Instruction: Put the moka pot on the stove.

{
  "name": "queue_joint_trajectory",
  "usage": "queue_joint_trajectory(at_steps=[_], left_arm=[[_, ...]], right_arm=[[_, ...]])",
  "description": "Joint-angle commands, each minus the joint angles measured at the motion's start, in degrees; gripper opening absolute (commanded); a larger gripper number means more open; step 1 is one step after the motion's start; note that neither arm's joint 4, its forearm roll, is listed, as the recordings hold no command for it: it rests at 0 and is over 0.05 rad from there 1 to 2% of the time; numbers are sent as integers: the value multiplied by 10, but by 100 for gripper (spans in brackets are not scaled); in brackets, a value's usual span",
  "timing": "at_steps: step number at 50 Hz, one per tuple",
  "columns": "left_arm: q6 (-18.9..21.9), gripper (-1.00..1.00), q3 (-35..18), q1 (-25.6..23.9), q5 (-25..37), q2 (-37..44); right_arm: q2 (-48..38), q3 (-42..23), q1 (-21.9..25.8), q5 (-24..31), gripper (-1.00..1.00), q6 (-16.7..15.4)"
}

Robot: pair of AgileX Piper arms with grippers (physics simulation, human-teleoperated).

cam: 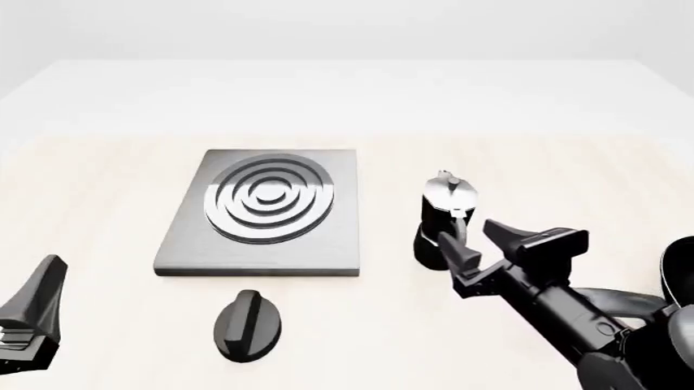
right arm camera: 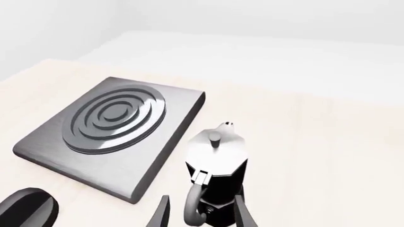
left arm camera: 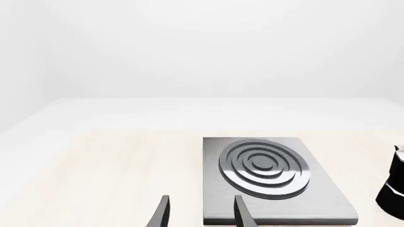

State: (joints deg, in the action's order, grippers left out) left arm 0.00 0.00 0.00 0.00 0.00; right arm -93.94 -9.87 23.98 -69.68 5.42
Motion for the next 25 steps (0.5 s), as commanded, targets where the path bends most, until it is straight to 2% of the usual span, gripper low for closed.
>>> queue_joint_trajectory(at_steps=[1,25], left_arm=[[0,100,0,0,0,0],[0,100,0,0,0,0]], right_arm=[[-22,-13,4,-1,100,6],[-53,-24,6,-2,100,18]])
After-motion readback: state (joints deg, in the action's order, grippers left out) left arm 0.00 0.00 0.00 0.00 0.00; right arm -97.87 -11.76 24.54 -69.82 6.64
